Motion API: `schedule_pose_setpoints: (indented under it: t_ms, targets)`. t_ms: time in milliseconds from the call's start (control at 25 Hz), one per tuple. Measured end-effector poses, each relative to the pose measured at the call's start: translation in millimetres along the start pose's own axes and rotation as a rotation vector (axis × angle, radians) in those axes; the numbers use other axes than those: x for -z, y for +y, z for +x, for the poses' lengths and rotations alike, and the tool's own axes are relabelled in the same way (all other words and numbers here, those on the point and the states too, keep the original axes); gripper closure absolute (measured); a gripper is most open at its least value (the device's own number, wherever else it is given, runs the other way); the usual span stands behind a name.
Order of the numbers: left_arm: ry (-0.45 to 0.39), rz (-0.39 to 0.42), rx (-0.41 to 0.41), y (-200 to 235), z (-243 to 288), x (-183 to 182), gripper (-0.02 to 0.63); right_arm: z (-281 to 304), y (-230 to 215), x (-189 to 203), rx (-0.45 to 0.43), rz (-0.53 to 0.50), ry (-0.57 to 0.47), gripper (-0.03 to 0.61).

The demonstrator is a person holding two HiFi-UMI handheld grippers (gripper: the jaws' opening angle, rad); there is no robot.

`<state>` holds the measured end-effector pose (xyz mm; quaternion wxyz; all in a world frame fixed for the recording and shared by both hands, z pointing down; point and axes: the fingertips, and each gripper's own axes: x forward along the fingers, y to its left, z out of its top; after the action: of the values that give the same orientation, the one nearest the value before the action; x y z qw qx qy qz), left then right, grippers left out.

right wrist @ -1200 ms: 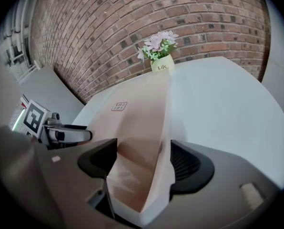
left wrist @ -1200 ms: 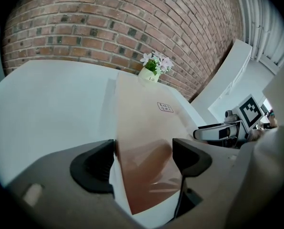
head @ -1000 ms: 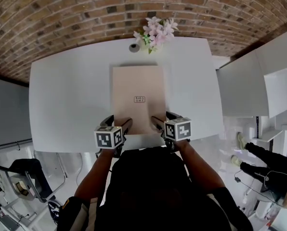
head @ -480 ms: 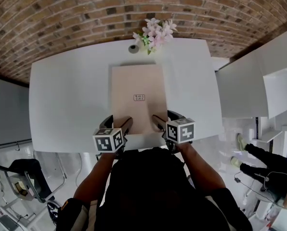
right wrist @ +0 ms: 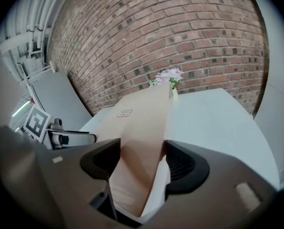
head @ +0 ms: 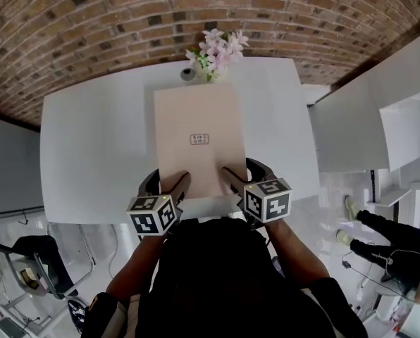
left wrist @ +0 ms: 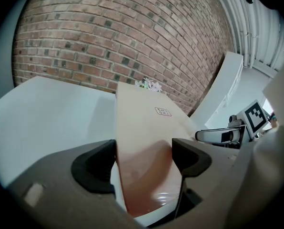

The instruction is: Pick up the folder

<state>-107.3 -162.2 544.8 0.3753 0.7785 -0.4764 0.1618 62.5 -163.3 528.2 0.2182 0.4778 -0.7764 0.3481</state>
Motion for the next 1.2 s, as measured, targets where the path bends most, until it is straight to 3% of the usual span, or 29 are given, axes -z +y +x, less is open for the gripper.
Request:
schedule_pose_setpoints:
  t_ms: [440,880,1200]
  targets:
    - [-0.177,0.122,-0.034,-64.0,-34.7,-44.0,0.238,-61.4,-6.7,-33.9,-0.058,-0.01,-0.177,0.276]
    - [-0.324,0.143,-0.11,-124.1,-68.5,-55.1,0.236,-118.5,-16.4,-57.5,-0.148,-0.112,-0.294,0.276]
    - [-0.403,0.138,-0.107,-141.2,-95.6,-48.6,0.238,-148.9,-4.0,-57.4,-0.158,-0.166,-0.352,0.276]
